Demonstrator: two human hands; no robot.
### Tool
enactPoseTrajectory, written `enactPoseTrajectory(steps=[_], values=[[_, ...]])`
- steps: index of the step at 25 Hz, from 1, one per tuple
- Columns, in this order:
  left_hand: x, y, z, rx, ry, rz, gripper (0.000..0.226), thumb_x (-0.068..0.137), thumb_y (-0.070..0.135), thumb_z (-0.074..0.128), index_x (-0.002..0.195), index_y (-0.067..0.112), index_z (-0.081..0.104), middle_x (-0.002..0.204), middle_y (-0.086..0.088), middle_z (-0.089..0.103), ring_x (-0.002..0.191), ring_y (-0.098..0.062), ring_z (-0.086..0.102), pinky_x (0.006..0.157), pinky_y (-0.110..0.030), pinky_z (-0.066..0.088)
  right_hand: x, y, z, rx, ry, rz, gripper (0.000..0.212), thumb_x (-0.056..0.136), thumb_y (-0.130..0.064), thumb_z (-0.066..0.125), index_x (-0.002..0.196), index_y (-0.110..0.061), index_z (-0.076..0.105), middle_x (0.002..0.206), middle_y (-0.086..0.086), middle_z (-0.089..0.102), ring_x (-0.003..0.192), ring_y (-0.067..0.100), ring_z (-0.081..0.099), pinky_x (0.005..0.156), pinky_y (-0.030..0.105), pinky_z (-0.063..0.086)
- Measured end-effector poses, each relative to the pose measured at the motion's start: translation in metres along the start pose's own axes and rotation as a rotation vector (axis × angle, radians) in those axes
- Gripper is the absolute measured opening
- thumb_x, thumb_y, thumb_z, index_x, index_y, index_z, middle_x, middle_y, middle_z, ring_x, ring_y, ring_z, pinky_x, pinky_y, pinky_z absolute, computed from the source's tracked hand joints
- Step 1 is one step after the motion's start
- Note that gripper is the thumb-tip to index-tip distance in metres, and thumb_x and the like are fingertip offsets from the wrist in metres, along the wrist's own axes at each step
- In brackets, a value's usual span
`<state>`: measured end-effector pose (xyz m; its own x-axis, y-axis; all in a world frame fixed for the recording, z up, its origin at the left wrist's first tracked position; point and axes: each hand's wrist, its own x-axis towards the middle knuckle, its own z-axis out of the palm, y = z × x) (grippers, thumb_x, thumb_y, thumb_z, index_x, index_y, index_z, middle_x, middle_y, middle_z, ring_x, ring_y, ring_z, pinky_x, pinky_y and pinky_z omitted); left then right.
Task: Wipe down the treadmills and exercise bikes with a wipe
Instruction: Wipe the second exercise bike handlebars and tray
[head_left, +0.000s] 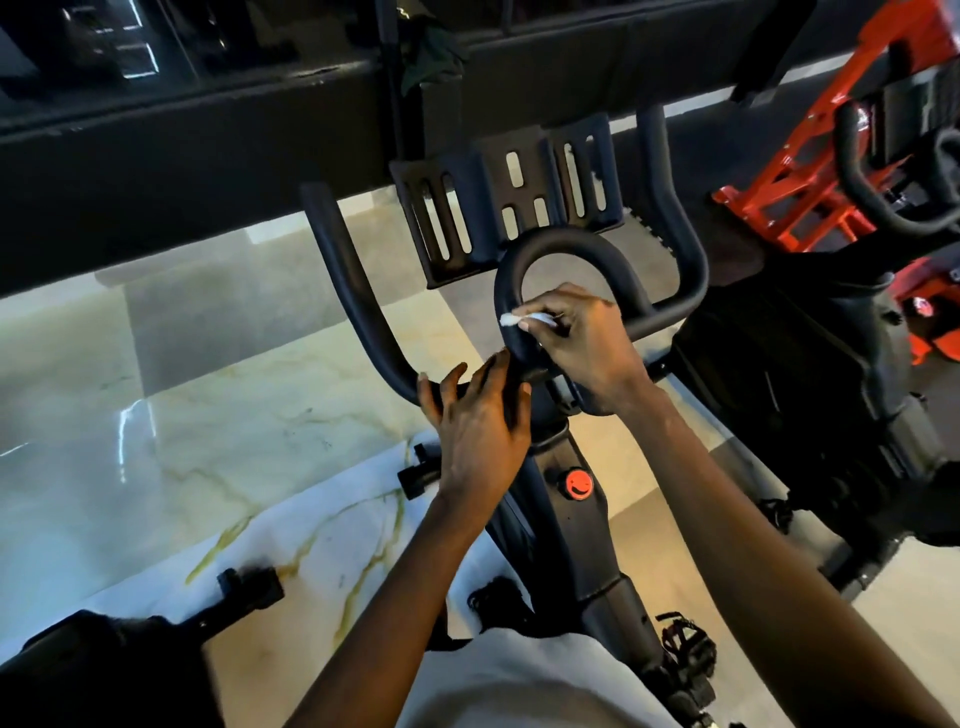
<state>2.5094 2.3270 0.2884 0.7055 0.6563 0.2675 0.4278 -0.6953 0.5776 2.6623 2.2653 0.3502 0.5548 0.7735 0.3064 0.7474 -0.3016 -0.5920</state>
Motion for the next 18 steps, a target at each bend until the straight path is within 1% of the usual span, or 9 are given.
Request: enactPoseTrajectory(steps=[2,4,6,7,9,11,12,14,18], values=[[0.007,0.01,0.003,-0.008,-0.03,-0.023,0.059,0.099,0.052,0.029,0.141,0.018,0.053,0.123,-0.005,0.07,0.129,-0.032,0.053,0.117,-0.05,0.014,0.021,0.004,0.003,-0.025,0.061,-0.03,0.016,0.092,-0.016,0.068,0.105,-0.021,0.076,0.104,-0.005,0.067,0.095,0.0,0.058,0.089,0.019,0.049],[0.01,0.015,0.007,0.036,-0.026,-0.042,0.064,0.1,0.053,0.025,0.145,0.015,0.048,0.122,-0.008,0.071,0.13,-0.033,0.053,0.116,-0.051,0.017,0.044,0.009,0.006,-0.034,0.1,-0.004,0.018,0.094,-0.019,0.066,0.109,-0.018,0.075,0.109,0.0,0.067,0.098,0.006,0.06,0.089,0.019,0.048],[0.008,0.017,0.009,0.086,-0.008,-0.053,0.064,0.101,0.052,0.026,0.148,0.014,0.045,0.122,-0.01,0.071,0.132,-0.034,0.052,0.116,-0.055,0.019,0.057,0.015,0.008,-0.009,0.142,0.054,0.02,0.094,-0.02,0.066,0.112,-0.016,0.073,0.111,0.004,0.066,0.098,0.013,0.062,0.086,0.009,0.043],[0.008,0.018,0.009,0.094,-0.003,-0.069,0.063,0.101,0.051,0.028,0.15,0.014,0.042,0.122,-0.011,0.071,0.132,-0.034,0.052,0.117,-0.056,0.02,0.059,0.016,0.009,0.004,0.166,0.075,0.02,0.094,-0.019,0.066,0.112,-0.015,0.073,0.11,0.005,0.066,0.096,0.012,0.062,0.083,0.002,0.038],[0.012,0.023,0.011,0.082,0.009,-0.121,0.062,0.102,0.051,0.032,0.154,0.019,0.033,0.12,-0.008,0.07,0.128,-0.031,0.055,0.116,-0.058,0.022,0.05,0.015,0.012,0.035,0.166,0.062,0.02,0.092,-0.018,0.068,0.111,-0.016,0.074,0.104,0.004,0.066,0.087,0.006,0.059,0.078,-0.002,0.036],[0.022,0.03,0.01,0.054,0.016,-0.147,0.062,0.101,0.046,0.04,0.157,0.022,0.025,0.122,-0.006,0.068,0.116,-0.03,0.062,0.11,-0.058,0.032,0.04,0.014,0.012,0.075,0.095,-0.003,0.021,0.09,-0.019,0.07,0.111,-0.018,0.075,0.097,-0.002,0.062,0.079,0.003,0.056,0.076,0.004,0.041],[0.029,0.034,0.01,0.043,0.018,-0.145,0.063,0.102,0.042,0.043,0.158,0.021,0.024,0.124,-0.006,0.066,0.11,-0.032,0.064,0.102,-0.056,0.039,0.041,0.016,0.01,0.094,0.061,-0.029,0.021,0.09,-0.02,0.071,0.11,-0.019,0.075,0.095,-0.004,0.059,0.078,0.003,0.056,0.075,0.008,0.043],[0.043,0.038,0.009,0.017,0.009,-0.15,0.064,0.103,0.039,0.047,0.158,0.018,0.024,0.128,-0.012,0.062,0.105,-0.037,0.064,0.086,-0.051,0.05,0.054,0.022,0.003,0.109,0.056,-0.036,0.02,0.089,-0.022,0.072,0.109,-0.022,0.076,0.093,-0.005,0.061,0.078,0.003,0.057,0.074,0.01,0.044],[0.052,0.039,0.008,0.025,-0.001,-0.163,0.064,0.103,0.045,0.044,0.158,0.02,0.023,0.129,-0.011,0.056,0.101,-0.036,0.065,0.074,-0.049,0.053,0.079,0.04,-0.014,0.11,0.155,0.017,0.021,0.09,-0.024,0.072,0.11,-0.018,0.076,0.099,0.002,0.071,0.083,0.009,0.066,0.08,0.021,0.055]])
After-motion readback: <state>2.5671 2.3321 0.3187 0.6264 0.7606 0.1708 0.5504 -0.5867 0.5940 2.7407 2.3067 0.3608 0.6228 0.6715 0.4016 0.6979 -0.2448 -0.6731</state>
